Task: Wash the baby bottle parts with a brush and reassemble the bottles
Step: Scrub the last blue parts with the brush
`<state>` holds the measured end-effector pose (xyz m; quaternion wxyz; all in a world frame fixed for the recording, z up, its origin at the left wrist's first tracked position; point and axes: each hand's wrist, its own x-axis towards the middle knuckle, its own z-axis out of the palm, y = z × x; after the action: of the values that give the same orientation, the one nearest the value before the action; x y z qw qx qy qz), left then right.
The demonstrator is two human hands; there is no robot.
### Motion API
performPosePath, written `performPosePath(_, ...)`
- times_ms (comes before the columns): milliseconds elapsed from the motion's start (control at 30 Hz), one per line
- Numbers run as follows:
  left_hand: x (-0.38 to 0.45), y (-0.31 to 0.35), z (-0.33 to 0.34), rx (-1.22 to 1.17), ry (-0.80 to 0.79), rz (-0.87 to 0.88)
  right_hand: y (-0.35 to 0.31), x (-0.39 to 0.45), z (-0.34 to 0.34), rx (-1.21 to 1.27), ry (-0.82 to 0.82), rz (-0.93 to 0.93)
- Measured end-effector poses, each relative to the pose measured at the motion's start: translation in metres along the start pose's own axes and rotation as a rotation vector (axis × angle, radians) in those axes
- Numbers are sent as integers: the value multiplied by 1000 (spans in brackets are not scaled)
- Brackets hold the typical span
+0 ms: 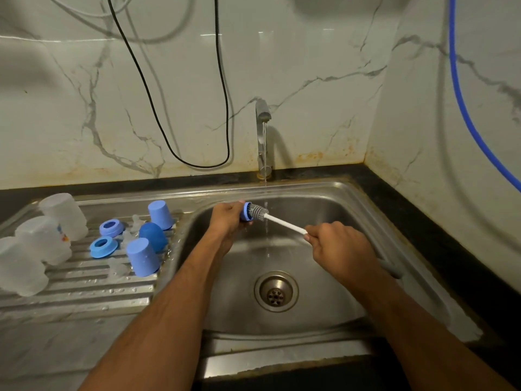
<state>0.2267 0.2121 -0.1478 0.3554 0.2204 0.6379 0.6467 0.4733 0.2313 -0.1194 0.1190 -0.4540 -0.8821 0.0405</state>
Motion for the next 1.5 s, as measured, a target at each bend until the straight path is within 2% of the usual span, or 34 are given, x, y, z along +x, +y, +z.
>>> performPosePath(167, 0, -5, 0, 65, 3, 75, 7, -2, 3, 148, -61, -1)
performPosePath(333, -2, -6, 2, 36, 15, 60, 4, -10, -8, -4, 109, -23)
performPosePath(500, -5, -6, 5, 97, 1, 85, -4, -9, -6, 21, 34, 80)
performPosePath(633, -2, -9, 1, 139, 11, 71, -1, -13, -11, 137, -60, 26)
performPosePath(733, 1, -14, 5, 115, 4, 48, 0, -14, -17, 41, 34, 6)
performPosePath(833, 1, -13, 14, 120, 4, 42, -3, -15, -16, -29, 91, 79)
performPosePath(933, -1, -12, 16, 127, -7, 73, -5, -14, -13, 32, 21, 128)
performPosePath(1067, 1, -13, 7, 147, 7, 102, -1, -12, -11, 189, -68, 80)
performPosePath(1167, 1, -11, 6, 79, 10, 102, 0, -12, -14, 157, 26, 69)
performPosePath(1267, 0, -13, 14, 135, -1, 121, -3, -15, -15, 46, 100, 124)
performPosePath(1500, 1, -17, 11, 189, -8, 140, 0, -11, -10, 179, -64, 125)
